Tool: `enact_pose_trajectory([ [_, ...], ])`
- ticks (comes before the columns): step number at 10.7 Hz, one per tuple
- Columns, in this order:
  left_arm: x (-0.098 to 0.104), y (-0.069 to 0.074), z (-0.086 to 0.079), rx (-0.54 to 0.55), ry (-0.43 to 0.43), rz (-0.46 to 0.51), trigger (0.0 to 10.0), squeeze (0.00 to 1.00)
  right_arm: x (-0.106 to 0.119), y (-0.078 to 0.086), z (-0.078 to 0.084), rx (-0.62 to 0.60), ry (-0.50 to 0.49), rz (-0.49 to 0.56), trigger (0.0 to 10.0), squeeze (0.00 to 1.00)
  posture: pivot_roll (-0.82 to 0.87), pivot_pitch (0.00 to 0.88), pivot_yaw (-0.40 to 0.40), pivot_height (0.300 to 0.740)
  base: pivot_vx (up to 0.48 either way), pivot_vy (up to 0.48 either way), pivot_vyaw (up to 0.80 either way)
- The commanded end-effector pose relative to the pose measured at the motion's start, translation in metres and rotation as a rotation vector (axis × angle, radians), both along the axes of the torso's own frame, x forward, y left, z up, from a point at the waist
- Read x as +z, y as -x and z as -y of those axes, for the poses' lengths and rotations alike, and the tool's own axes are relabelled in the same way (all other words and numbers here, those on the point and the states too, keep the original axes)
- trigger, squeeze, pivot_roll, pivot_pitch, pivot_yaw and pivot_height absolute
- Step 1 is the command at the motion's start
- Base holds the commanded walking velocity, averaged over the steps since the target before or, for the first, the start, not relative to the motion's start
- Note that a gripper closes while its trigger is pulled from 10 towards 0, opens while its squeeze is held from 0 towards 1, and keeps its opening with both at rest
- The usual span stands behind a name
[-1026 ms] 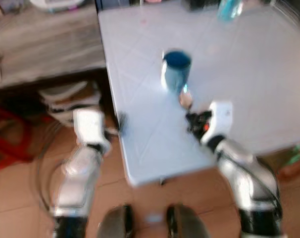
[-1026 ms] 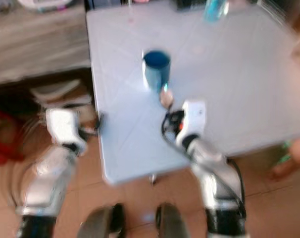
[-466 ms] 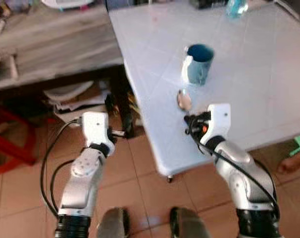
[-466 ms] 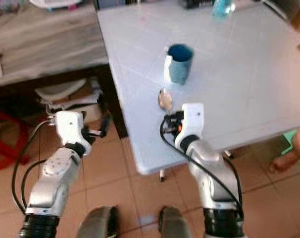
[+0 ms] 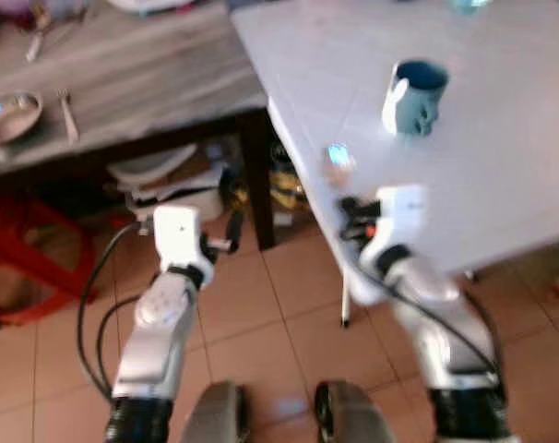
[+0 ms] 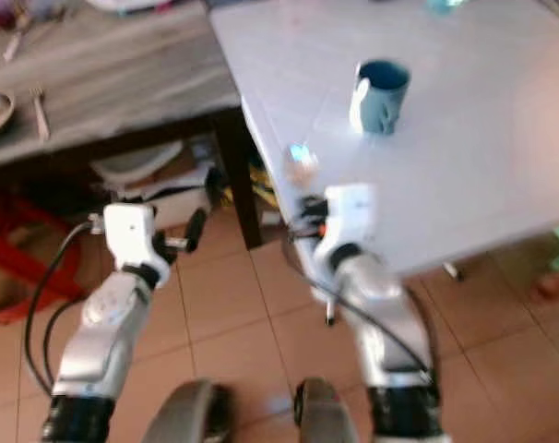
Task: Setting the table
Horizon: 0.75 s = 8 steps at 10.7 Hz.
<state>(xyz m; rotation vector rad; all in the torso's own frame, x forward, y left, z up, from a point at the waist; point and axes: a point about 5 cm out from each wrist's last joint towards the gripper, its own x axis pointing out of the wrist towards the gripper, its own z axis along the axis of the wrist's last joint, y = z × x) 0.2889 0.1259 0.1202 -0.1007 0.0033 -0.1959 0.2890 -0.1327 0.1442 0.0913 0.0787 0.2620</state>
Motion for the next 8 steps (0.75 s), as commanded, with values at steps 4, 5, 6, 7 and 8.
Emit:
enact_pose_trajectory([
  [4,-0.001,-0.007,-0.013,0.061,-0.034,0.012,10.0,0.0,0.001,-0.002,-0.001,-0.016,0.004,0.065,0.0,0.0,-0.07,0.185,0.046,0.74,0.0,0.436,0.0],
  [5,-0.001,-0.007,-0.013,0.066,-0.035,0.014,10.0,0.0,0.003,-0.002,0.0,-0.02,0.011,0.087,0.0,0.0,-0.07,0.184,0.046,0.74,0.0,0.424,0.0],
  [6,-0.002,-0.007,-0.012,0.065,-0.035,0.016,10.0,0.0,0.01,-0.003,-0.002,-0.009,0.028,0.136,0.0,0.0,-0.07,0.181,0.045,0.74,0.251,0.409,0.0],
  [7,-0.001,-0.007,-0.011,0.058,-0.036,0.027,10.0,0.0,0.016,-0.003,-0.005,0.003,0.045,0.174,0.0,0.0,-0.07,0.179,0.045,0.74,0.36,0.315,0.0],
  [8,-0.001,-0.007,-0.01,0.059,-0.03,0.025,10.0,0.0,0.02,-0.004,-0.006,0.004,0.041,0.194,0.0,0.0,-0.07,0.178,0.045,0.74,0.405,0.259,0.0],
])
